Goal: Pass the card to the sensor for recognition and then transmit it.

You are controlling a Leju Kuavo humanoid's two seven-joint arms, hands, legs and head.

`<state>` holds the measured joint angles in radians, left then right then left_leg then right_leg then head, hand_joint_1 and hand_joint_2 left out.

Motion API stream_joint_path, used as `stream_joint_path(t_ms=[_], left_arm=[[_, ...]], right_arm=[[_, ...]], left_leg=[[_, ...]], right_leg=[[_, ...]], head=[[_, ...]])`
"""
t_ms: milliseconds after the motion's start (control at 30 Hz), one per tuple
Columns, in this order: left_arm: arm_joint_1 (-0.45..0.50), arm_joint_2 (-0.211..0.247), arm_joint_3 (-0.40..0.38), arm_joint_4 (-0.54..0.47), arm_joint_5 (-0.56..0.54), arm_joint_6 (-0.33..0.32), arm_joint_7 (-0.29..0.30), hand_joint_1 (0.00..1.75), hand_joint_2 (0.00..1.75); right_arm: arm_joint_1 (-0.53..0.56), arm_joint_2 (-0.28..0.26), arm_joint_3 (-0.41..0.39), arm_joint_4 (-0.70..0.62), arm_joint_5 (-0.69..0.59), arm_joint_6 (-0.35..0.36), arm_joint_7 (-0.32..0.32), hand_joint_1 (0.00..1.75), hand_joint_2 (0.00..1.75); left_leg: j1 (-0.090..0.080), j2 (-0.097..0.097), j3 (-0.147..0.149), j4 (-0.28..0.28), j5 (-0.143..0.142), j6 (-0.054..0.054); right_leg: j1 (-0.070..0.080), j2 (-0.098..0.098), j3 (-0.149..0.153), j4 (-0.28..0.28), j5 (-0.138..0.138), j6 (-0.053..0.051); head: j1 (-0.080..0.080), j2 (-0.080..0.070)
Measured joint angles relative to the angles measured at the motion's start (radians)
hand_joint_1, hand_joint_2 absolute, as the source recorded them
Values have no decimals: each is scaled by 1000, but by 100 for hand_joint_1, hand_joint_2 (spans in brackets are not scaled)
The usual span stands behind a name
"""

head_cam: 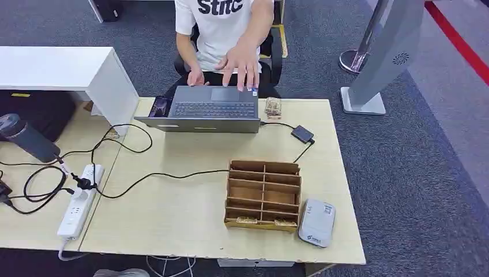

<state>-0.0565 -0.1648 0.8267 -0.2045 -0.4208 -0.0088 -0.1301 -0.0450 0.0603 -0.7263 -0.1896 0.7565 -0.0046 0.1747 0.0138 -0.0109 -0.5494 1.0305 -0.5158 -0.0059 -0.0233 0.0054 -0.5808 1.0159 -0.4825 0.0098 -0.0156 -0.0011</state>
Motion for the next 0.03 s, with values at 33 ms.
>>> stream_joint_path(t_ms=[33], left_arm=[[0, 0, 0, 0, 0, 0, 0, 0, 175]], right_arm=[[0, 0, 0, 0, 0, 0, 0, 0, 175]], left_leg=[[0, 0, 0, 0, 0, 0]], right_leg=[[0, 0, 0, 0, 0, 0]], head=[[0, 0]])
